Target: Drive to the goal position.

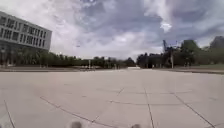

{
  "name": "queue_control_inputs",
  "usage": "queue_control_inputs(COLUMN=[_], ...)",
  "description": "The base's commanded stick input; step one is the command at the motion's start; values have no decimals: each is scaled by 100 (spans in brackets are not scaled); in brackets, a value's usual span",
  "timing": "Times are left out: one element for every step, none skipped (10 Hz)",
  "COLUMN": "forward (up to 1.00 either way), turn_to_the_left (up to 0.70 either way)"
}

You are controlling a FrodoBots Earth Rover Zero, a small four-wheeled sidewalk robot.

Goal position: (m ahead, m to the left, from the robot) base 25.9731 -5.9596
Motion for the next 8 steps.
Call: queue_control_inputs(forward=[70,70,70,70,70,70,70,70], turn_to_the_left=[0,0,0,0,0,0,0,0])
